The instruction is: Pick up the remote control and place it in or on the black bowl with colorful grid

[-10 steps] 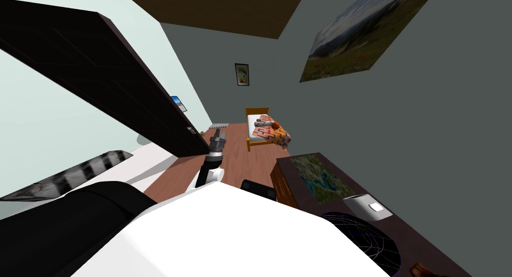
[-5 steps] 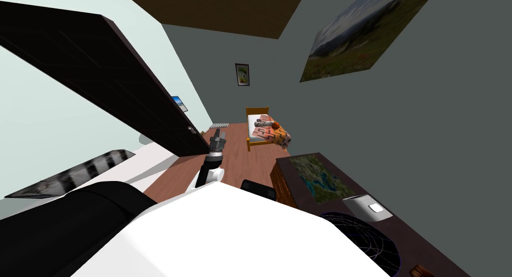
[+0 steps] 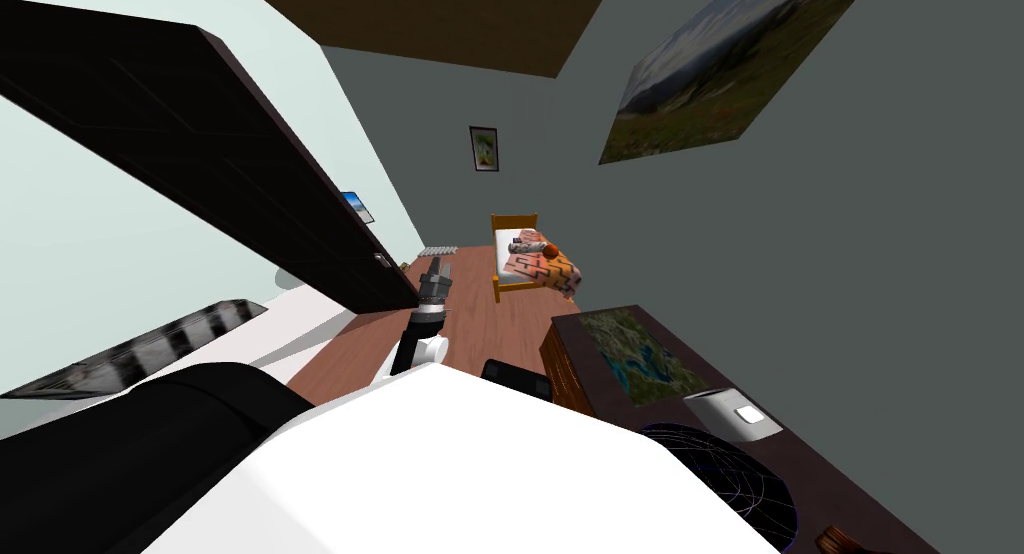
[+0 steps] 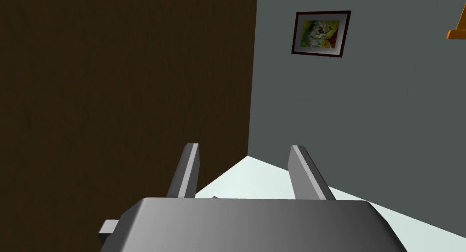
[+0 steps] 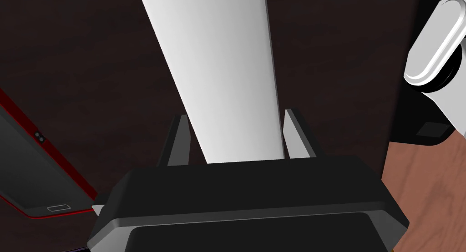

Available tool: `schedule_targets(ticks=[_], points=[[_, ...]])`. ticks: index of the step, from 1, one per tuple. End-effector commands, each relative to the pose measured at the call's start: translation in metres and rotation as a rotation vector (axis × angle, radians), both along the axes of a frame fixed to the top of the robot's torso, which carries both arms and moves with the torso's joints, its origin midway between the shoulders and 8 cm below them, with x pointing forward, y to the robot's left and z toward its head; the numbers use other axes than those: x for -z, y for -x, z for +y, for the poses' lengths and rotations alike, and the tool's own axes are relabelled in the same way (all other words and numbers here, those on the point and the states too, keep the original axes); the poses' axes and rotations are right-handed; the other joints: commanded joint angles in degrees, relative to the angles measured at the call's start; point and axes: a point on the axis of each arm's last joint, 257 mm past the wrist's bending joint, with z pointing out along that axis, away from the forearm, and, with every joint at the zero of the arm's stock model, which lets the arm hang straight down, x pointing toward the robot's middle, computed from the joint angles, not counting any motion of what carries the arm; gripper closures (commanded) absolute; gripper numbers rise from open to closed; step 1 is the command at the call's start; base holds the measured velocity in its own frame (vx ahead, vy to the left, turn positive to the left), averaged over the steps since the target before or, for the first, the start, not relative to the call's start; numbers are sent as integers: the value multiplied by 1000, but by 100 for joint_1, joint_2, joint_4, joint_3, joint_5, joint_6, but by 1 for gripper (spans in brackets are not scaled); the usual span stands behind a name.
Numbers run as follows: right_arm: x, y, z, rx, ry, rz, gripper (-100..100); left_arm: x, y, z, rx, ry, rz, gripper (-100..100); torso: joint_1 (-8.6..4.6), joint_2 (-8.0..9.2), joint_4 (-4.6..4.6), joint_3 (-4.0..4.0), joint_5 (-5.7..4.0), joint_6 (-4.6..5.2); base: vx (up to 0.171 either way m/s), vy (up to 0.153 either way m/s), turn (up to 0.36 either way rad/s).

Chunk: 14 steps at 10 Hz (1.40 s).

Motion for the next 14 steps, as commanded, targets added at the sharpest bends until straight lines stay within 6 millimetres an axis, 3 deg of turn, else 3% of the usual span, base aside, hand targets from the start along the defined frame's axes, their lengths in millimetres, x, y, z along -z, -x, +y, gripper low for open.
schedule_targets(ticks=[1,2,3,4,5,6,8,10,12,14], points=[[-10,-3,-9,-5,0,-2,100,0,0,0,0,0,0,0,0,0,0,0,0,0,6,69,-66],[-18,-6,-17,-11,0,-2,100,0,0,0,0,0,0,0,16,0,0,0,2,1,2,84,-69],[-13,-5,-14,-7,4,-2,100,0,0,0,0,0,0,0,26,2,0,1,4,3,0,38,-20],[-14,-5,-14,-7,2,-2,0,0,0,0,0,0,0,0,14,3,1,1,1,1,0,8,0],[-36,11,-47,-16,56,34,100,0,0,0,0,0,0,0,3,2,1,1,-1,0,-41,100,30],[-36,11,-47,-16,56,34,100,0,0,0,0,0,0,0,29,16,-1,7,16,4,-49,113,-5],[-61,25,-80,-9,109,67,100,0,0,0,0,0,0,0,50,22,0,11,20,8,-50,119,19],[-61,25,-80,-9,109,67,100,0,0,0,0,0,0,0,47,26,2,13,23,6,-40,56,0],[-89,34,-111,30,160,85,100,0,0,0,0,0,0,0,28,10,1,5,18,-2,-34,67,72],[-95,35,-118,49,171,85,100,0,0,0,0,0,0,0,51,23,3,12,30,5,-67,77,52]])
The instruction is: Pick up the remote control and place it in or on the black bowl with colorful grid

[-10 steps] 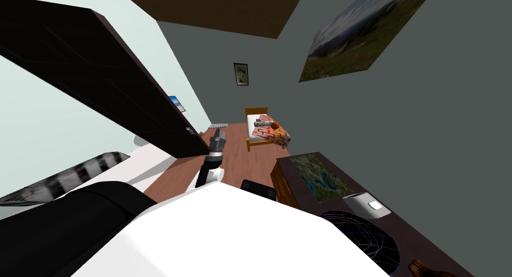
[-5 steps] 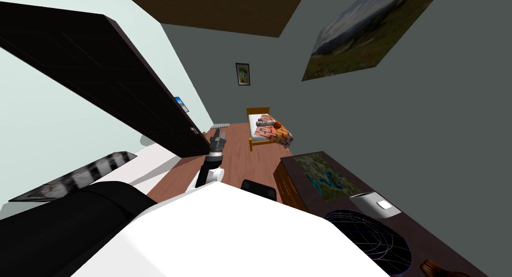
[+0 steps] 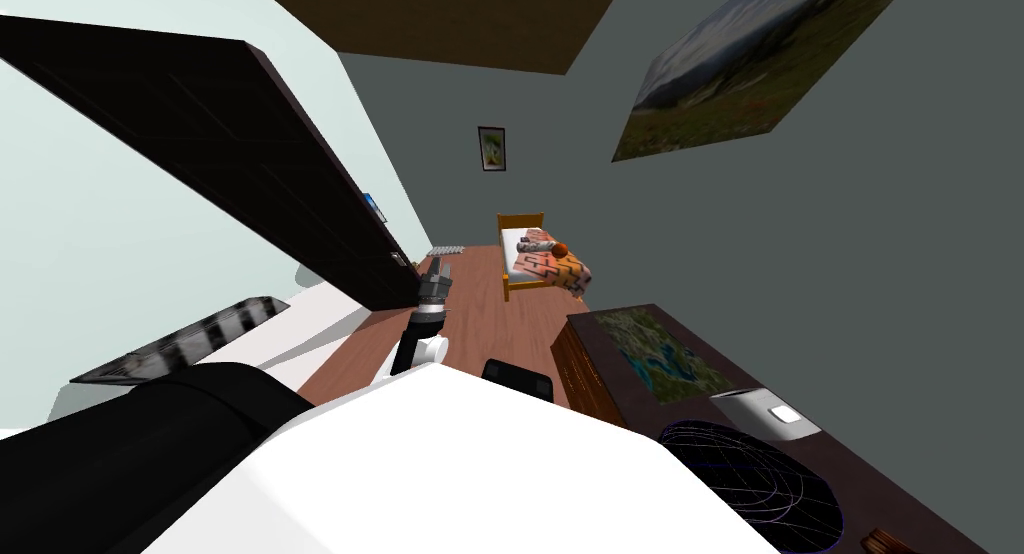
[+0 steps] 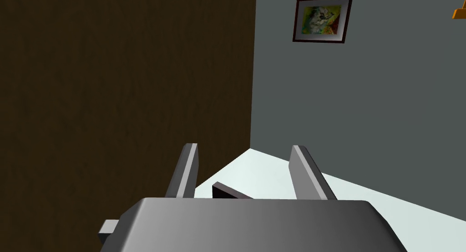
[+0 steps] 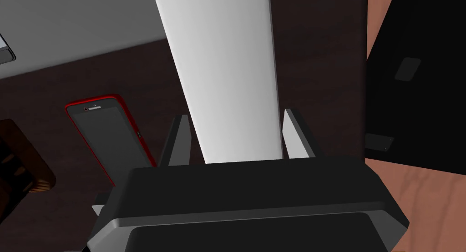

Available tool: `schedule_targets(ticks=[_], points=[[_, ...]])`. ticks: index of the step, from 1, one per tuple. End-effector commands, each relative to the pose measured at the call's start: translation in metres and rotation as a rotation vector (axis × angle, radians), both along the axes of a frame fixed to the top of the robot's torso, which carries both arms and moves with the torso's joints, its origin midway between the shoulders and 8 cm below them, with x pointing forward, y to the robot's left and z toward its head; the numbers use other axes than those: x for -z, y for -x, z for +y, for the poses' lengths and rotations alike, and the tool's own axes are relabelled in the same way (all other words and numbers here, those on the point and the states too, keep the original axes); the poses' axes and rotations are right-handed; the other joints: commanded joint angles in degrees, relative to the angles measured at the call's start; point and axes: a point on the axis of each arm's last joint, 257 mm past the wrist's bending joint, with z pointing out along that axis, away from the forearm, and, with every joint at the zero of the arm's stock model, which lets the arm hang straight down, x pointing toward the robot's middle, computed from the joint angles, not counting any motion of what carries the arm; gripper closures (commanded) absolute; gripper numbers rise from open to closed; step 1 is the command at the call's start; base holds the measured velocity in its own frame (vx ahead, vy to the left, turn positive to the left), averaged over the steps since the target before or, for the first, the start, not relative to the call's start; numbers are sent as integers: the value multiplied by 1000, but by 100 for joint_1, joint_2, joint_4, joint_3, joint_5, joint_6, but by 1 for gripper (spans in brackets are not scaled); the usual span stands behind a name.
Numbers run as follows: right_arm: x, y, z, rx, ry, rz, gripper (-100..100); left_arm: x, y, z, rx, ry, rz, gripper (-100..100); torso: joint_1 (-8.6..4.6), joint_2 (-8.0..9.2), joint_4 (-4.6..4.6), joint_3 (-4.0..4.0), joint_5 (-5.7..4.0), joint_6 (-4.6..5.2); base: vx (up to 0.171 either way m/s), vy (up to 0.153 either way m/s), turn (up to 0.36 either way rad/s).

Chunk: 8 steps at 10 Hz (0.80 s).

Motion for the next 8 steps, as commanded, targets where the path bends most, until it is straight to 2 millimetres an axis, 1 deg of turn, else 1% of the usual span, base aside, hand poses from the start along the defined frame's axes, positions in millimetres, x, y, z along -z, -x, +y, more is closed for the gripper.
schedule_targets(ticks=[1,4,8], points=[[-11,2,-11,47,16,-9,100,0,0,0,0,0,0,0,0,0,0,0,0,0,-50,70,81],[-21,0,-19,120,30,-33,100,0,0,0,0,0,0,0,-12,0,4,2,-4,2,-61,41,90],[-31,-3,-25,209,36,-65,100,0,0,0,0,0,0,0,-31,-2,5,2,-12,2,-47,13,72]])
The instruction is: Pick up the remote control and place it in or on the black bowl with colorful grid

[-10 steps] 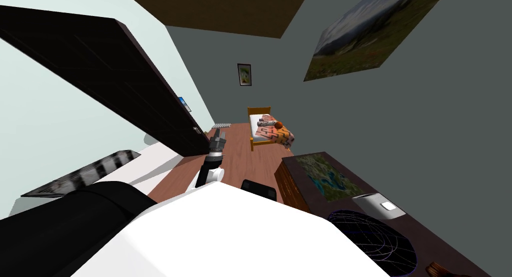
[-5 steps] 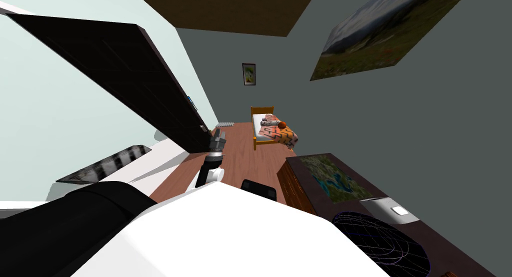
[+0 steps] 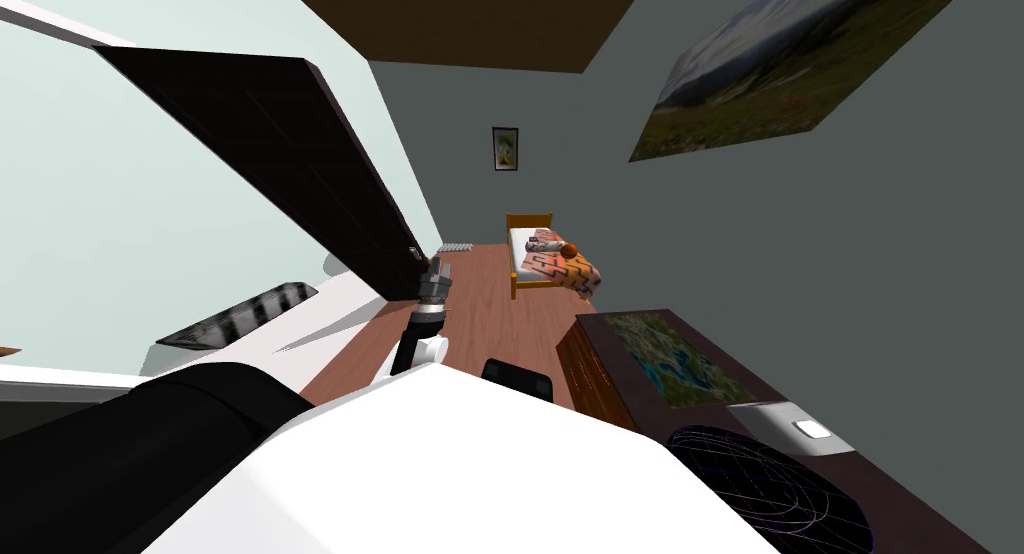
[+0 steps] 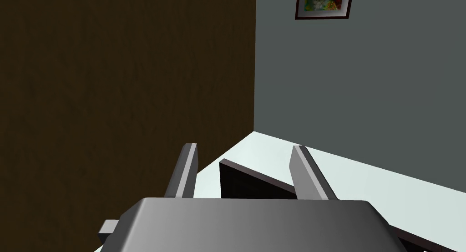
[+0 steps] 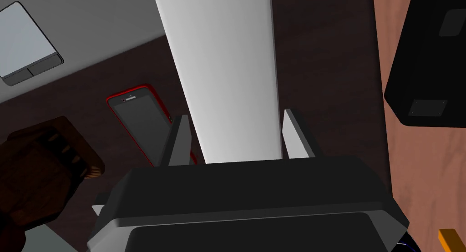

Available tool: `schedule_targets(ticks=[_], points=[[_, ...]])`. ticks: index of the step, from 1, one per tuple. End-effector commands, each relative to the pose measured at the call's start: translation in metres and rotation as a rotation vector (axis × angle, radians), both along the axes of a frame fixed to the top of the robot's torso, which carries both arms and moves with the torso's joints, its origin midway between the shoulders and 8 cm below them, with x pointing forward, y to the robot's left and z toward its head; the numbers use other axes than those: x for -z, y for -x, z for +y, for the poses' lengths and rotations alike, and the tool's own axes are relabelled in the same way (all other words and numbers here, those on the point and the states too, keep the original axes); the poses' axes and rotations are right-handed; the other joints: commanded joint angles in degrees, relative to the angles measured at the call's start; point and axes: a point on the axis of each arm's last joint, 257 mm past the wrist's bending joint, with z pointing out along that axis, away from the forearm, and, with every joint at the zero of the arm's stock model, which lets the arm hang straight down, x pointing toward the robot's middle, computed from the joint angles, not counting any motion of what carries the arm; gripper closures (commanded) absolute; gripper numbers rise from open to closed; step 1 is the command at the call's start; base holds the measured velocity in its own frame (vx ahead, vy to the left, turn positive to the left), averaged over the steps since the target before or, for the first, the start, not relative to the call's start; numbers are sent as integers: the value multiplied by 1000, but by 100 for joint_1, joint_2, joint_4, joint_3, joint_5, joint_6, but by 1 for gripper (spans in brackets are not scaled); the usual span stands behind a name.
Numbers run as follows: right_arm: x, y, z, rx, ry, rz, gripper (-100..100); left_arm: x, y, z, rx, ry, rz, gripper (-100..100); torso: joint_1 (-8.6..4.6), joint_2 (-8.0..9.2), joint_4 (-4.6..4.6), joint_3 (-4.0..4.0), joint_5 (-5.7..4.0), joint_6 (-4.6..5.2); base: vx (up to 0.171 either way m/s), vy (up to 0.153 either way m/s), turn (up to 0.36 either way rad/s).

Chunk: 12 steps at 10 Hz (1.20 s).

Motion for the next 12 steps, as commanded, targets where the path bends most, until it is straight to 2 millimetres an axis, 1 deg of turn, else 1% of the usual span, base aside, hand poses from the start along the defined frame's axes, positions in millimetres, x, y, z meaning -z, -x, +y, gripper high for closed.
schedule_targets(ticks=[1,3,4,5,6,7,8,9,10,12], points=[[-4,-2,-1,31,-2,-11,100,0,0,0,0,0,0,0,0,0,0,0,0,0,-30,14,52],[-10,-7,-4,58,-8,-25,100,0,0,0,0,0,0,0,-2,-9,-1,-5,0,-3,-6,14,37],[-17,-17,-5,51,-22,-30,100,0,0,0,0,0,0,0,-1,-16,-3,-9,0,-3,73,11,-26],[-20,-21,-5,41,-28,-31,100,0,0,0,0,0,0,0,-1,-40,-6,-21,2,-8,121,-2,-36],[-24,-29,-5,11,-42,-28,100,0,0,0,0,0,0,0,-7,-60,-11,-33,-1,-12,169,-12,-74],[-24,-29,-5,11,-42,-28,100,0,0,0,0,0,0,0,-10,-82,-15,-45,-1,-15,132,-5,-31],[-28,-38,-4,-29,-60,-23,100,0,0,0,0,0,0,0,-8,-77,-16,-44,-2,-16,152,-12,-106],[-28,-38,-4,-29,-60,-23,100,0,0,0,0,0,0,0,-10,-82,-17,-47,0,-14,121,-9,-58],[-32,-47,-1,-76,-81,-16,100,0,0,0,0,0,0,0,-8,-73,-17,-43,0,-17,132,-26,-105],[-35,-57,3,-127,-104,-10,100,0,0,0,0,0,0,0,-12,-92,-22,-54,-1,-23,186,-25,-127]])
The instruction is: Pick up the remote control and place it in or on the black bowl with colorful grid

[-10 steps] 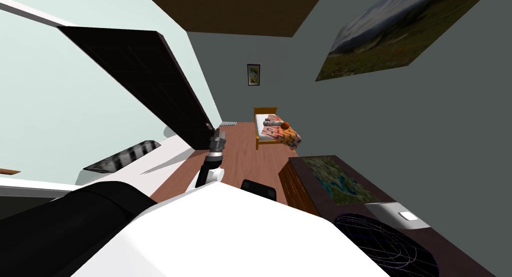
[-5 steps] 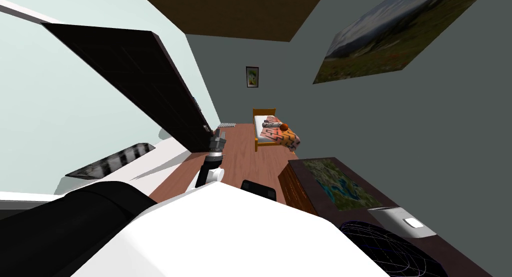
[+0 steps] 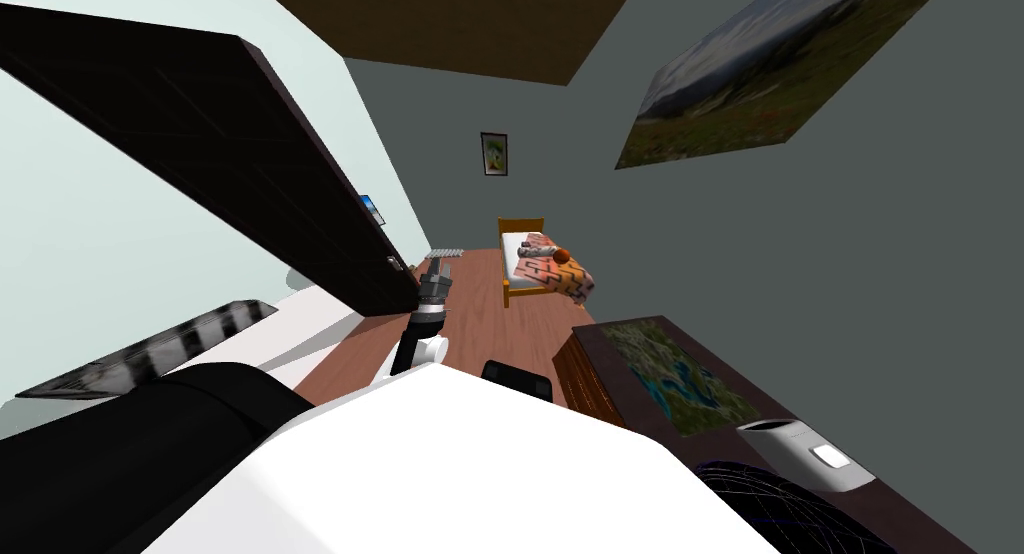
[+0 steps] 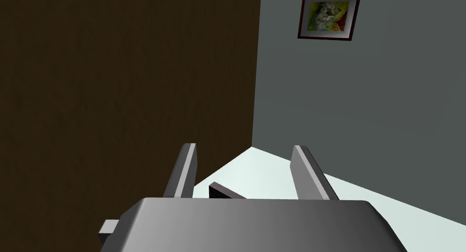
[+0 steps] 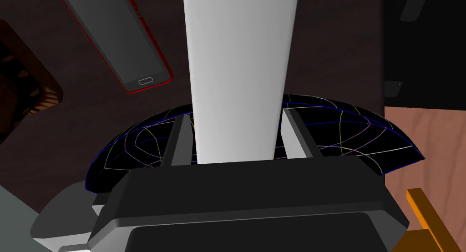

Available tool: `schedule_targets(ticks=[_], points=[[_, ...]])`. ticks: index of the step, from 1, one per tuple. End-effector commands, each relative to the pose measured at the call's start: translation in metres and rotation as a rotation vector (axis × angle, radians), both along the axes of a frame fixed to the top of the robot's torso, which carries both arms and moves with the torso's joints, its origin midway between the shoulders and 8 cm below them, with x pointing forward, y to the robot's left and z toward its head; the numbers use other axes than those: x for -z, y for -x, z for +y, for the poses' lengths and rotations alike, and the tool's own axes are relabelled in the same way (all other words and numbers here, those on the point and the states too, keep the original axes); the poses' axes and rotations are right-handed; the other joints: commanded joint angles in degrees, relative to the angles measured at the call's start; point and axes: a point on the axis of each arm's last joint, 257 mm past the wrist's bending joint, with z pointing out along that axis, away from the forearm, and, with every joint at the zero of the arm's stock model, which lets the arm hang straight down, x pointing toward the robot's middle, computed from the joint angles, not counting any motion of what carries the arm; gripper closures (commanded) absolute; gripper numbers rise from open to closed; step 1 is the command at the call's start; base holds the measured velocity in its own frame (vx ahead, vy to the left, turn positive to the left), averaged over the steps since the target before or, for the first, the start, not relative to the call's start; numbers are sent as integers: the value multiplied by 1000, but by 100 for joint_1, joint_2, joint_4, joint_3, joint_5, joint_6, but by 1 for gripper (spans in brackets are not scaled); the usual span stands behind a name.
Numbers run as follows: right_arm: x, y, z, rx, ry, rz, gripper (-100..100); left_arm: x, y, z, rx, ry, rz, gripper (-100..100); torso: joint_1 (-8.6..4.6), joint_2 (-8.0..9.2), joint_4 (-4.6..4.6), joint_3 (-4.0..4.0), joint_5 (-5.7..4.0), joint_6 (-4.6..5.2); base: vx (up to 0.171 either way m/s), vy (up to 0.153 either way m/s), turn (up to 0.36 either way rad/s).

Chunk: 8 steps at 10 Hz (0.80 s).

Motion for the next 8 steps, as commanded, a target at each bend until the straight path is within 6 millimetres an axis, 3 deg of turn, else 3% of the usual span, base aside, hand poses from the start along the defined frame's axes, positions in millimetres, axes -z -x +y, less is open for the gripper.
schedule_targets(ticks=[1,4,7,8], points=[[-2,-9,4,-48,-22,5,100,0,0,0,0,0,0,0,0,0,0,0,0,0,165,-24,-99],[-2,-28,19,-139,-75,1,100,0,0,0,0,0,0,0,-14,-18,-6,-11,-5,-12,207,-57,-131],[1,-44,33,-202,-117,-13,100,0,0,0,0,0,0,0,-14,0,-3,-2,-8,-15,157,-46,-74],[1,-41,31,-188,-108,-11,100,0,0,0,0,0,0,0,-15,4,-3,0,-6,-14,66,-20,-1]])
